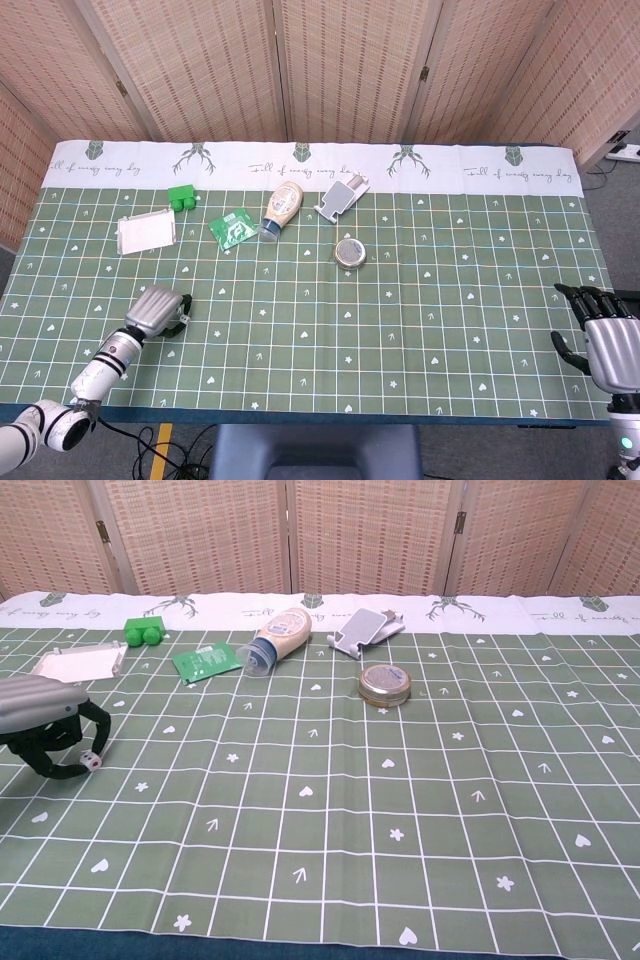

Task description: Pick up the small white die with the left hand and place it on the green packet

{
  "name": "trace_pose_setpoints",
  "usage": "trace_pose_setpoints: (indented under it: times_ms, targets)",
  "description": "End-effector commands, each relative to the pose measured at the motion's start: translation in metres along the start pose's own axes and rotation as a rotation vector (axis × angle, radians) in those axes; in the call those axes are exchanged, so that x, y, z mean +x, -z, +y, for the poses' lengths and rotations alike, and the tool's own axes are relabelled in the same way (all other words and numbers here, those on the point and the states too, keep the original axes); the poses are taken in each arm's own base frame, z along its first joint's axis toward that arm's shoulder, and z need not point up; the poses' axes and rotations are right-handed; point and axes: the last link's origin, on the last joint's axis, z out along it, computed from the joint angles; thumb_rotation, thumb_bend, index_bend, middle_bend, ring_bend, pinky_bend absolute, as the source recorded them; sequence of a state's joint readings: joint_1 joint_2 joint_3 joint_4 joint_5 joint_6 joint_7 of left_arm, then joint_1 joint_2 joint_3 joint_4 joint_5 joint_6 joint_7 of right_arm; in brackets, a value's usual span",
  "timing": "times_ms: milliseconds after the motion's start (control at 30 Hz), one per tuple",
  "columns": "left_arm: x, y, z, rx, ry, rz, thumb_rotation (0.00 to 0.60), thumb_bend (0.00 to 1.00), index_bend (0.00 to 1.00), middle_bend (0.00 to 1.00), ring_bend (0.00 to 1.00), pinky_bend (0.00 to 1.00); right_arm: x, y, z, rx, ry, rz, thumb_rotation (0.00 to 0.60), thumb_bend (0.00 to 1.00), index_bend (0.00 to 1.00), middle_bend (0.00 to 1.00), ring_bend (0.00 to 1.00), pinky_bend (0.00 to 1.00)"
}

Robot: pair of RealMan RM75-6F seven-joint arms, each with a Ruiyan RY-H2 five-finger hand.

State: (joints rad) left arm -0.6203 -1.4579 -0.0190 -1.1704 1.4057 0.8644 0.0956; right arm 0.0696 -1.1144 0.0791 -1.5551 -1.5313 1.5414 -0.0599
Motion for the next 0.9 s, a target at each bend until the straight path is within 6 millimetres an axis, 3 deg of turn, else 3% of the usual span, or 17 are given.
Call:
trace_pose_setpoints:
  times_ms: [33, 200, 400, 633, 733, 800, 867, 900]
  targets:
    - [0.000, 0.000, -0.001, 0.002, 0.001, 0.005, 0.600, 0.35, 0.56, 0.93, 0.81, 1.00, 0.000, 0.000, 0.000, 0.000, -0.001, 0.000, 0.600, 0.23, 0.21, 0.30, 0.23, 0.26]
    - [0.003, -0.001, 0.001, -0.004, 0.021, 0.017, 0.600, 0.35, 0.59, 0.93, 0.81, 1.00, 0.000, 0.000, 0.000, 0.002, -0.002, 0.003, 0.600, 0.23, 0.21, 0.30, 0.23, 0.26]
    - [0.024, -0.001, 0.014, -0.047, 0.103, 0.072, 0.600, 0.35, 0.59, 0.93, 0.81, 1.00, 0.000, 0.000, 0.001, 0.000, -0.003, 0.002, 0.600, 0.23, 0.21, 0.30, 0.23, 0.26]
    - [0.068, 0.001, 0.040, -0.143, 0.197, 0.210, 0.600, 0.35, 0.60, 0.93, 0.81, 1.00, 0.001, 0.001, 0.002, -0.001, -0.004, 0.008, 0.600, 0.23, 0.21, 0.30, 0.23, 0.26]
    - [0.098, 0.005, 0.054, -0.199, 0.289, 0.339, 0.600, 0.35, 0.59, 0.93, 0.81, 1.00, 0.001, 0.002, 0.002, -0.006, -0.003, 0.006, 0.600, 0.23, 0.21, 0.30, 0.23, 0.26]
    - [0.109, 0.007, 0.058, -0.218, 0.311, 0.406, 0.600, 0.35, 0.50, 0.93, 0.81, 1.00, 0.001, 0.002, 0.002, -0.006, -0.005, 0.006, 0.600, 0.23, 0.21, 0.30, 0.23, 0.26]
    - [0.124, 0.010, 0.063, -0.235, 0.345, 0.504, 0.600, 0.35, 0.26, 0.89, 0.80, 1.00, 0.001, 0.002, 0.002, -0.006, -0.008, 0.006, 0.600, 0.23, 0.21, 0.30, 0.23, 0.26]
    - [0.129, 0.011, 0.064, -0.239, 0.355, 0.521, 0.600, 0.35, 0.20, 0.88, 0.79, 1.00, 0.001, 0.003, 0.002, -0.007, -0.007, 0.006, 0.600, 0.23, 0.21, 0.30, 0.23, 0.26]
